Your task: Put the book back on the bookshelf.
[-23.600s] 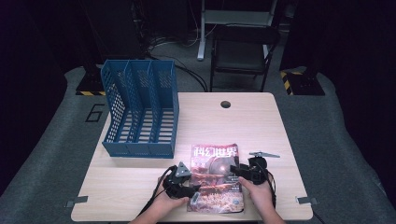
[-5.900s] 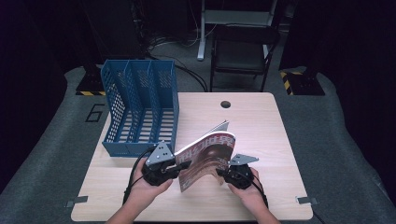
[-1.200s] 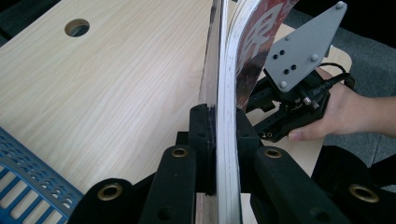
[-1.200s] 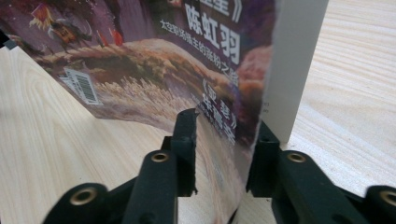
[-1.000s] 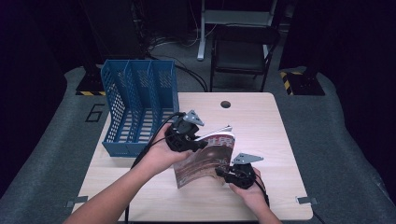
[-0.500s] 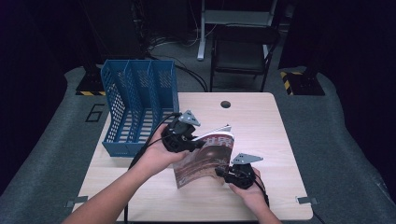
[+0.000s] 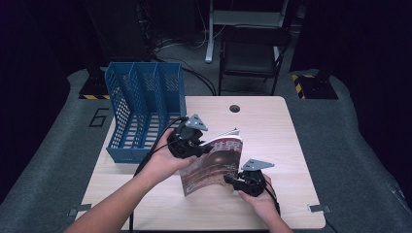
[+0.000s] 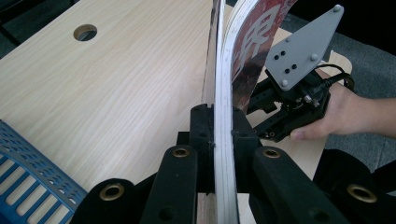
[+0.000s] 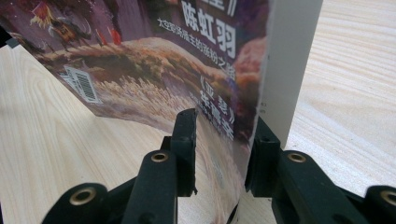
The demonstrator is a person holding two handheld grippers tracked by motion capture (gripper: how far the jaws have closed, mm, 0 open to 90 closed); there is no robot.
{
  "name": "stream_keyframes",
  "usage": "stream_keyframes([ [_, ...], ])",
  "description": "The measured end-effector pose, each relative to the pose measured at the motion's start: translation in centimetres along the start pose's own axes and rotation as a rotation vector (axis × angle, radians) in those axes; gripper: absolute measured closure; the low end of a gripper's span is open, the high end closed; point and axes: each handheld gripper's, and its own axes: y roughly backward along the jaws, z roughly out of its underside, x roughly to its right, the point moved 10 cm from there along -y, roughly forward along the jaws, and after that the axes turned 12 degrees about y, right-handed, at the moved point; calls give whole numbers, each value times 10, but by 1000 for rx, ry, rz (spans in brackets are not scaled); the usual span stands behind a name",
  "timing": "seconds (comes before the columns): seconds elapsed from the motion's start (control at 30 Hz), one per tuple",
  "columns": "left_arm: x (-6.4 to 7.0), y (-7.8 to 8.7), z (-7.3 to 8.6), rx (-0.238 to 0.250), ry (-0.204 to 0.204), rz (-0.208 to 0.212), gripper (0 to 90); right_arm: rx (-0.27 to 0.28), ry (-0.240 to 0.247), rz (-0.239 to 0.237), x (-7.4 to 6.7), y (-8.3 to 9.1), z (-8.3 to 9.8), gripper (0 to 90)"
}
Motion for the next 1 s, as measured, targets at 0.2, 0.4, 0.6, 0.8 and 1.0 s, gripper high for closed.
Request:
stream_keyframes([
  [0.2, -2, 4, -1, -8, -6, -2, 836, 8, 5, 2, 1, 0, -1, 674],
  [0.4, -2, 8, -4, 5, -5, -3, 836, 9, 1, 18, 3, 0, -1, 657],
  [0.6, -3, 15, -7, 12, 0, -1, 835, 20, -7, 29, 7, 2, -1, 639],
  [0.8, -7, 23, -10, 20, 9, -11, 836, 27, -19, 34, 10, 6, -1, 631],
  [1.0, -18, 36, -15, 36, 26, -41, 835, 22, -38, 36, 12, 7, 1, 618],
])
